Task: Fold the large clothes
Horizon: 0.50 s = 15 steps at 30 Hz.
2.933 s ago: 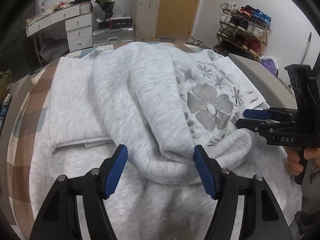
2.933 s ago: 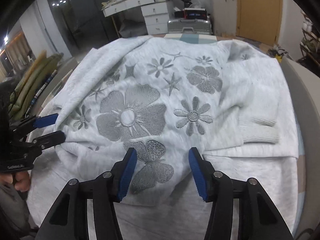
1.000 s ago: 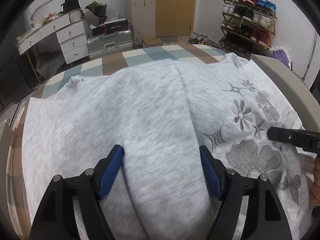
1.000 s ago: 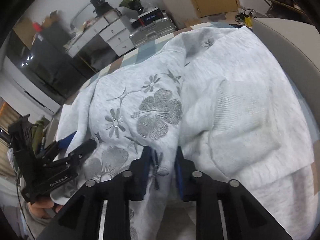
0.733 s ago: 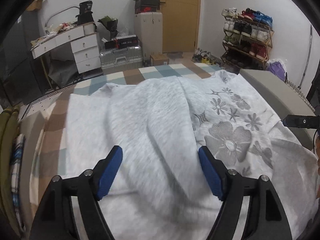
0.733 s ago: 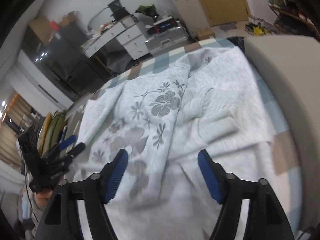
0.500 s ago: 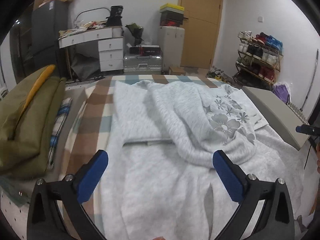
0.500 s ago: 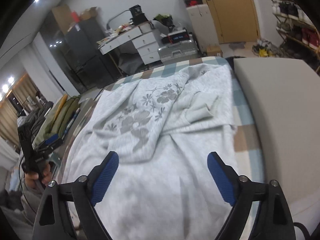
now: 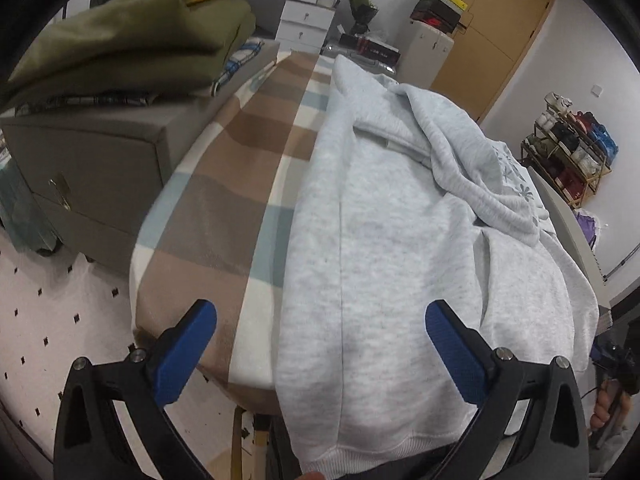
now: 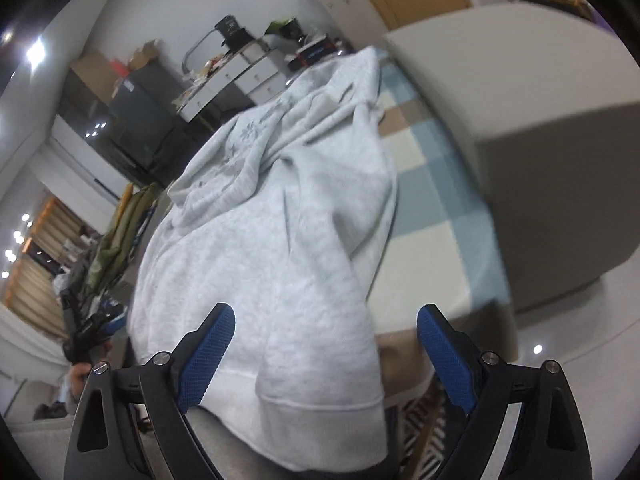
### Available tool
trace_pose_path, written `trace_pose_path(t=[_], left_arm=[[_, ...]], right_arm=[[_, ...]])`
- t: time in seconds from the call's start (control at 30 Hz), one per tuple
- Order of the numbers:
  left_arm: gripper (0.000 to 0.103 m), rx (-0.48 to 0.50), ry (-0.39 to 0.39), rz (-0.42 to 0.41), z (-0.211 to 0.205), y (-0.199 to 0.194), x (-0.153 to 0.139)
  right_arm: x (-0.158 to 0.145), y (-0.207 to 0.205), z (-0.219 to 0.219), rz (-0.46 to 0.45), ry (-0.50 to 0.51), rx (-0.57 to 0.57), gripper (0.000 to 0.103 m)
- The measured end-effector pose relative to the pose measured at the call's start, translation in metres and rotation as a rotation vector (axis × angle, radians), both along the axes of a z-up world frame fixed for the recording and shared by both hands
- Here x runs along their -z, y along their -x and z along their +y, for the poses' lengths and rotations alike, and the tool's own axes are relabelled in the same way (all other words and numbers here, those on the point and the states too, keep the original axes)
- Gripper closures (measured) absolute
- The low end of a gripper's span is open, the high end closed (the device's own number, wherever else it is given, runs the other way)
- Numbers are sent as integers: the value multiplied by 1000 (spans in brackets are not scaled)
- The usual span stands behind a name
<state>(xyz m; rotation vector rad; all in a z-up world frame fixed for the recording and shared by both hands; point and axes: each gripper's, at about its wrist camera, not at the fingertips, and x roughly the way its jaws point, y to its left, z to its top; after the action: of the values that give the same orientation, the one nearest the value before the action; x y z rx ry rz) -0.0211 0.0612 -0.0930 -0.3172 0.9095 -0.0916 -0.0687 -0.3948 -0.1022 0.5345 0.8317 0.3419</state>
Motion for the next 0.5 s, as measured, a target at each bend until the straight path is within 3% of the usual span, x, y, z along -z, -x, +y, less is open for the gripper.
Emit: trace_pose_path(t=[0.2, 0.27, 0.4, 0.47, 0.5], left_arm=[[2, 46, -78, -2, -13, 10, 8], [8, 96, -57, -15, -16, 14, 8], [10, 154, -39, -29, -21, 16, 9], [33, 163, 0, -37, -17, 16, 8], [35, 155, 28, -34, -13, 16, 8]], right_arm=[[1, -9, 13, -55, -29, -59, 11], [2, -6, 16, -71, -22, -77, 10], [5, -2, 18, -81, -42, -114, 11], [7, 0, 18, -87, -48, -120, 10], [7, 0, 18, -91, -54, -126, 10]])
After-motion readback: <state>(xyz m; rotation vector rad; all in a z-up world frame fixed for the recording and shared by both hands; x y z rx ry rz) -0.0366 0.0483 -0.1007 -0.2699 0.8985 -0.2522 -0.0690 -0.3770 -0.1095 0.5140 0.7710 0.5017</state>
